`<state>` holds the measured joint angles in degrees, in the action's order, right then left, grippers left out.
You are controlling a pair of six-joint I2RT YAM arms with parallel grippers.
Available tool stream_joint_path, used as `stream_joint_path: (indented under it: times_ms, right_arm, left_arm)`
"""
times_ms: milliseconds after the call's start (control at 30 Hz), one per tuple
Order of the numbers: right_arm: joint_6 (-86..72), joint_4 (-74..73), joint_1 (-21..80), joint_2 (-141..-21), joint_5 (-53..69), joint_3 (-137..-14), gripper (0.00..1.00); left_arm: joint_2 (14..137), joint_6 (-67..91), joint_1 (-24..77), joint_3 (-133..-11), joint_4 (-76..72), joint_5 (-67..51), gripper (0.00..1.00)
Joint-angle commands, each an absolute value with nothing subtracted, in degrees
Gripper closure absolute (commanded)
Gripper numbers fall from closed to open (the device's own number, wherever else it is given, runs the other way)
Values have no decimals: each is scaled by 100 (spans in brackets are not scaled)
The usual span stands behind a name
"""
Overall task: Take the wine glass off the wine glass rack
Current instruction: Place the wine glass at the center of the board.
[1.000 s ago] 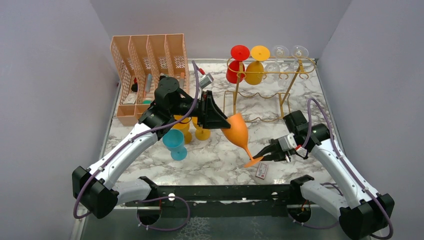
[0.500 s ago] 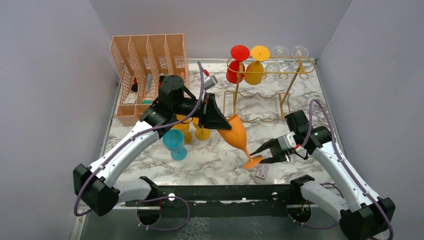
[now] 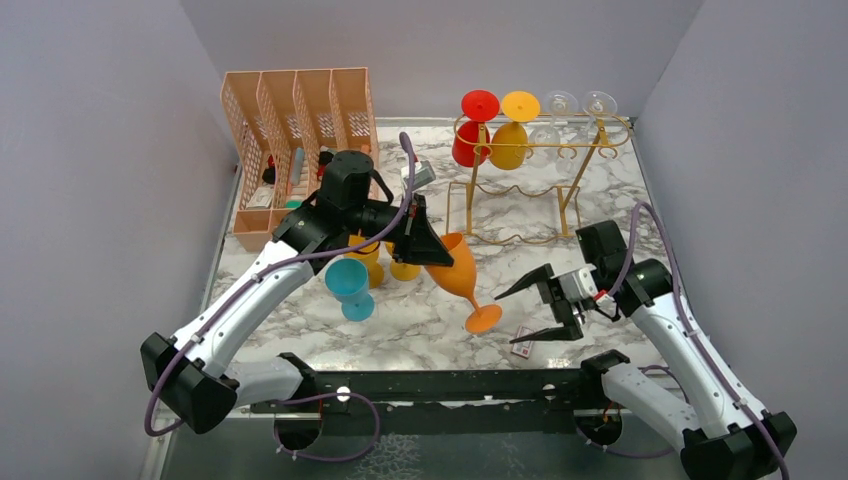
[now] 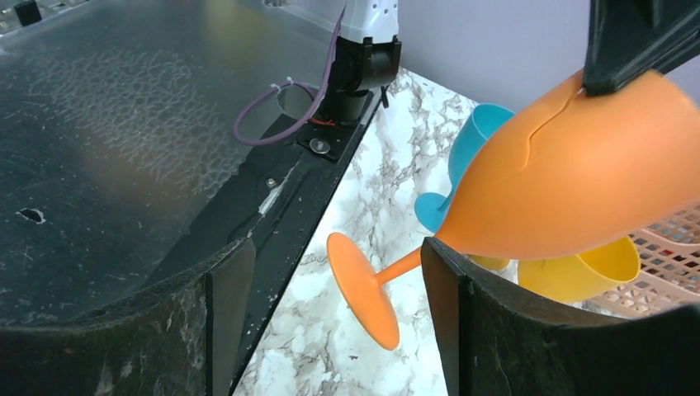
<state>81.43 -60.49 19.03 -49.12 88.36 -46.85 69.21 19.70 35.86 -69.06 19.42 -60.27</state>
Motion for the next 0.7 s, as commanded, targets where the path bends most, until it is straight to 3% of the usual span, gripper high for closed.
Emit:
stream_joint_path:
  times_ms: [0,100,167,267,333,667]
  right_arm:
    - [7871,-5924,1890,-4849,9677,-4976,21]
    - [7078,-5472,1873,-4839,9509,-5091,12]
    - [5621,-4511,1861,-4765,9161,-5069,2]
    - [2076,-1979,1863,-4360,7394,-4728,0]
    - [743,-1034,1863,-4014,6094,-4578,0]
    - [-96,-1493,1859,-3698,4415,-5477,0]
  left_arm:
    - [6562,1332,3595,-7000,2911,-5223,100]
    - [6500,1206,3622,-6972,3423,-4436,100]
    - [6495,1231,3743,-6953,3566,-4053,100]
    - [6470,1279,4176,-6926,3627,-3550,100]
    - [6454,1288,4474,-6904,3682,-3161,100]
    - [6556,1259,5780,-6790,4097,-538,100]
